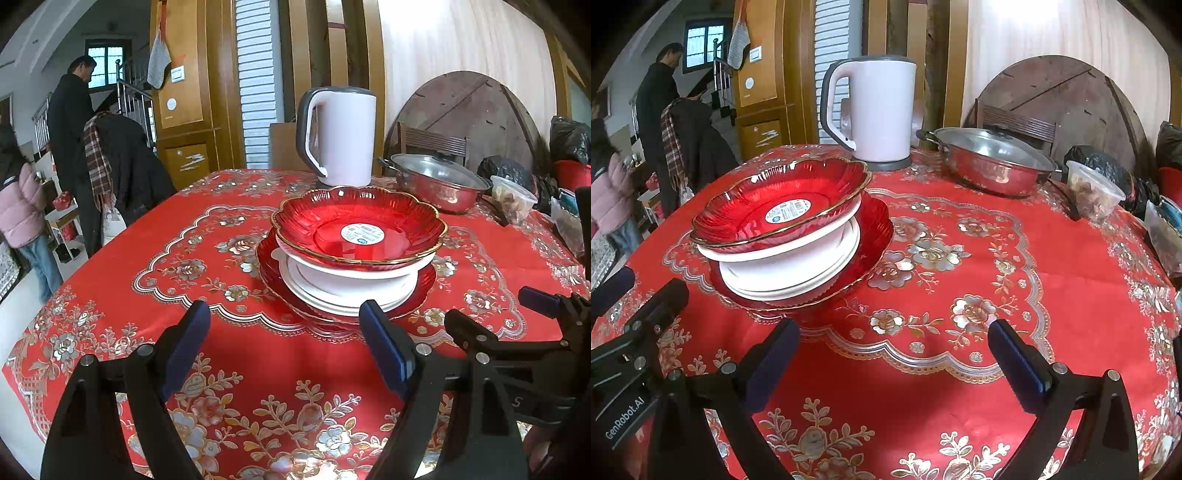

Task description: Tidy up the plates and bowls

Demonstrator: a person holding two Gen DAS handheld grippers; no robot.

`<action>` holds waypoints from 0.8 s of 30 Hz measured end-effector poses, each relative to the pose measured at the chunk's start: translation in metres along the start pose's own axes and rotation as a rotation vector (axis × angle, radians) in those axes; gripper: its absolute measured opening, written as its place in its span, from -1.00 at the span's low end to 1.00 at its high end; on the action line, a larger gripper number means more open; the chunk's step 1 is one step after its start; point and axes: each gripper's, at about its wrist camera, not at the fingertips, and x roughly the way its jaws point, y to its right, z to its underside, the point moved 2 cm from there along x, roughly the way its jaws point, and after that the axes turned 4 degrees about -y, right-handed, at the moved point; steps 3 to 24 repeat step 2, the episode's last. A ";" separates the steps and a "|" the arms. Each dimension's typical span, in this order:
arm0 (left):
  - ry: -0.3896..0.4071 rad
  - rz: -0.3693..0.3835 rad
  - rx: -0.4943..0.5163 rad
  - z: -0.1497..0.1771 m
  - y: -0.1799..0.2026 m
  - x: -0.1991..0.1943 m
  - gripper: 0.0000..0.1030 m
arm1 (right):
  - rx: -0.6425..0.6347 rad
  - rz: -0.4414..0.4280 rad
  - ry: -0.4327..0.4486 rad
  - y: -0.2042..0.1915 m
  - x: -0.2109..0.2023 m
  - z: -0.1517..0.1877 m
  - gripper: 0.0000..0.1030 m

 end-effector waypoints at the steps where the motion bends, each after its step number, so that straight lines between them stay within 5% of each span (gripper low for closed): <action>1: 0.006 -0.011 0.007 0.000 0.001 -0.001 0.61 | -0.003 0.001 0.002 0.000 -0.001 0.000 0.99; 24: 0.014 -0.021 0.015 0.000 0.003 -0.003 0.61 | -0.003 0.001 0.004 -0.001 -0.001 0.000 0.99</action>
